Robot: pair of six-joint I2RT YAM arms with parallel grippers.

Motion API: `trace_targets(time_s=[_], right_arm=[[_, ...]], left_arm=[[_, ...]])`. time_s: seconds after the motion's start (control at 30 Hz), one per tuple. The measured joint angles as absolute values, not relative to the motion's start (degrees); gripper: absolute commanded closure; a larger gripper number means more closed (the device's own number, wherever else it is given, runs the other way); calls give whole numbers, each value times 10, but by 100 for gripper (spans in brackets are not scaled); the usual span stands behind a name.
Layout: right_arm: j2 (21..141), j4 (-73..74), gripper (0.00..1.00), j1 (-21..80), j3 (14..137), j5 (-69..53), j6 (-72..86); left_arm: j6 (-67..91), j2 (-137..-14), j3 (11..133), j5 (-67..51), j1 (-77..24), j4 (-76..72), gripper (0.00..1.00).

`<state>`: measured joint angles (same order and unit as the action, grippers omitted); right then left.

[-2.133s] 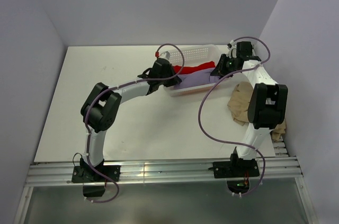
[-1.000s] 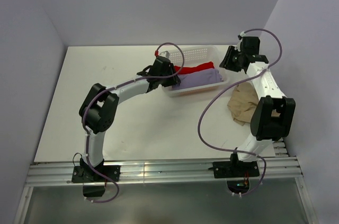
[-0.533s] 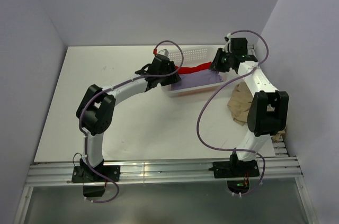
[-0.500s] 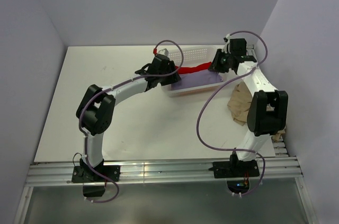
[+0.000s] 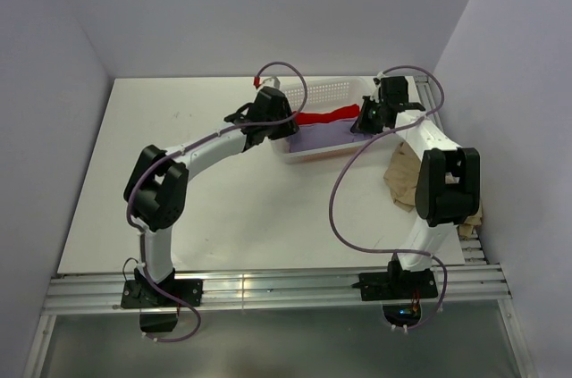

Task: Roll the t-shirts
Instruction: Place the rolled tshirt into the container

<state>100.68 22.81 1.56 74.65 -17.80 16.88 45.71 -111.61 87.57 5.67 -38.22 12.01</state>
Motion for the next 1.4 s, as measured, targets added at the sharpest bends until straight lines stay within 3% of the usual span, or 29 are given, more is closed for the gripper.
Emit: trace_targets(time_s=[0.2,0.33,0.57,0.93,1.4], right_arm=[[1019,227,100,16,747,-173,169],[1019,227,88,16,748,-174,171],[1004,243,85,16,756,-173,171],[976,257,86,15,772,-154,173],[1021,248,95,-5,772,-121,193]], left_arm=[[456,-1114,906,80,-382,147,71],[456,-1113,907,87,-382,153,71],[453,-1097,909,82,-382,160,71],[452,-1100,958,37,-395,156,73],[478,-1203,952,10,-390,136,79]])
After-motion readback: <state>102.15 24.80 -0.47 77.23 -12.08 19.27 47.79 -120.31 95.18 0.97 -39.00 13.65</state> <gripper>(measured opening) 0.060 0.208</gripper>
